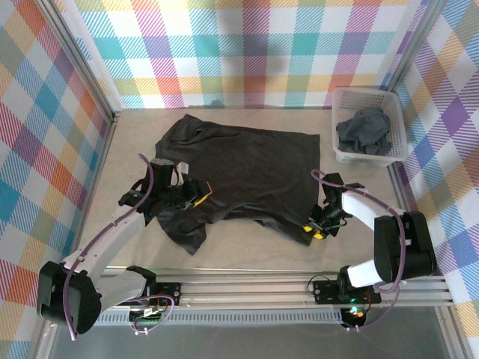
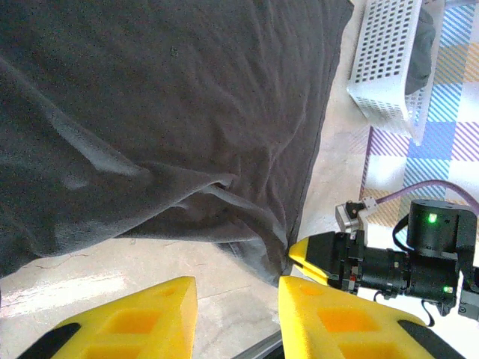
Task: Fold and stack the t-shirts
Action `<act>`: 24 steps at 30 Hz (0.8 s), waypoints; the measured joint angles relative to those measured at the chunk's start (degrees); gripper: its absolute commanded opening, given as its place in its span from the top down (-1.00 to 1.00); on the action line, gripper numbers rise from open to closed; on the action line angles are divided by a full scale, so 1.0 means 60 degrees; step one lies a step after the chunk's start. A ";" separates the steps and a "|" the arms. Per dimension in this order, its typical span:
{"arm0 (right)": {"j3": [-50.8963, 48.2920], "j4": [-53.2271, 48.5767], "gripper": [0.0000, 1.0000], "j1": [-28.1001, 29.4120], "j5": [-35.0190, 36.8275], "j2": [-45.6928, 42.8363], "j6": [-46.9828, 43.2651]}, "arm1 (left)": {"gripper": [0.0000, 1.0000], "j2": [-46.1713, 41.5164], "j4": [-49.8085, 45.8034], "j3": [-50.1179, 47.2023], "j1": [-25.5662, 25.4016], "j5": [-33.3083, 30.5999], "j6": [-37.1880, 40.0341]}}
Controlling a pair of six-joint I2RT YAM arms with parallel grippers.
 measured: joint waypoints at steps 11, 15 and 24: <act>0.0062 -0.0091 1.00 0.0007 0.0226 -0.0171 0.0153 | 0.32 0.0000 0.0000 0.0000 0.0000 0.0000 -0.0051; 0.0200 -0.0193 1.00 0.0007 0.0459 -0.0240 0.0127 | 0.32 0.0000 0.0004 0.0000 0.0000 0.0000 -0.0051; 0.0925 -0.0470 1.00 0.0007 0.0954 -0.0251 0.0025 | 0.33 0.0000 0.0000 0.0000 0.0000 0.0000 -0.0051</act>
